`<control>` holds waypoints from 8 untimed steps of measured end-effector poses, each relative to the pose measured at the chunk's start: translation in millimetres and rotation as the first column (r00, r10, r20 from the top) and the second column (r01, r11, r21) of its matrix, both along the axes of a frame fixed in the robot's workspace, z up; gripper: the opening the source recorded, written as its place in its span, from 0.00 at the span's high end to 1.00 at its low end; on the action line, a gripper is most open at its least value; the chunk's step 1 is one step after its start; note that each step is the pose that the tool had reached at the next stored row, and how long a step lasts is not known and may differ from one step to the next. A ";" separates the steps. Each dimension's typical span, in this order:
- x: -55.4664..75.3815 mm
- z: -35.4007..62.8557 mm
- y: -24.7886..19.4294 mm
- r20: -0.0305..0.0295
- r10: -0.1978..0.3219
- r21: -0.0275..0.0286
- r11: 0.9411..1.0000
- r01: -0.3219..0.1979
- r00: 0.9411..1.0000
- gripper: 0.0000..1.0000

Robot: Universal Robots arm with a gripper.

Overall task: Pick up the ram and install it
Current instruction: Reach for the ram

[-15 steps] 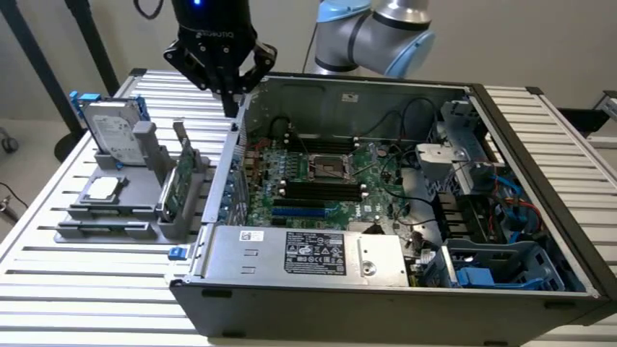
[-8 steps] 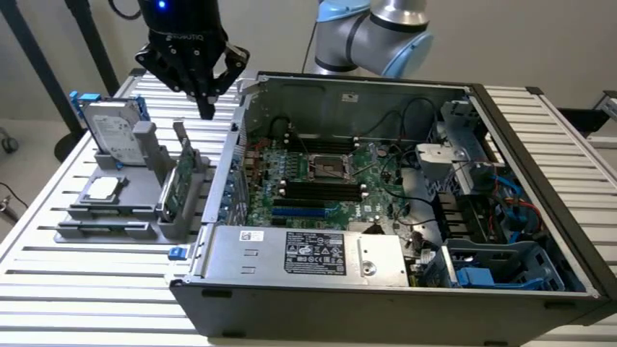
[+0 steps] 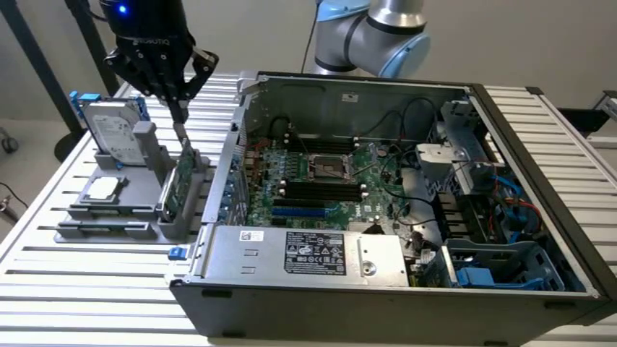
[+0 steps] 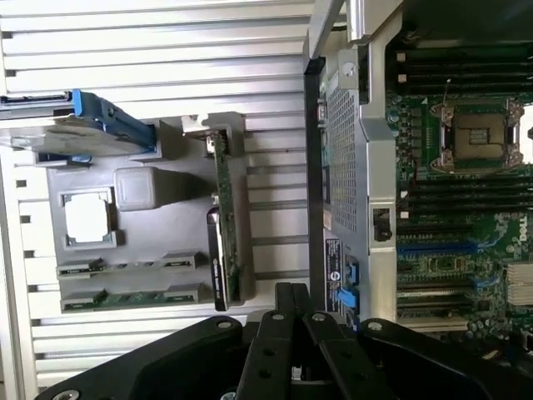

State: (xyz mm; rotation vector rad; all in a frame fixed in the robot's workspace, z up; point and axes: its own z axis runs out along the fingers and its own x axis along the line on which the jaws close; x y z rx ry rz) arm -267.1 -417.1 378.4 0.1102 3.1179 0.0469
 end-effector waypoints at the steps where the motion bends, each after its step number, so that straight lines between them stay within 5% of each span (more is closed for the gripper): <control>1: -4.5 -0.8 -0.1 0.000 0.000 -0.001 1.000 0.000 1.000 0.89; 8: -36.3 -6.5 -0.2 0.000 0.000 -0.009 1.000 0.000 1.000 0.89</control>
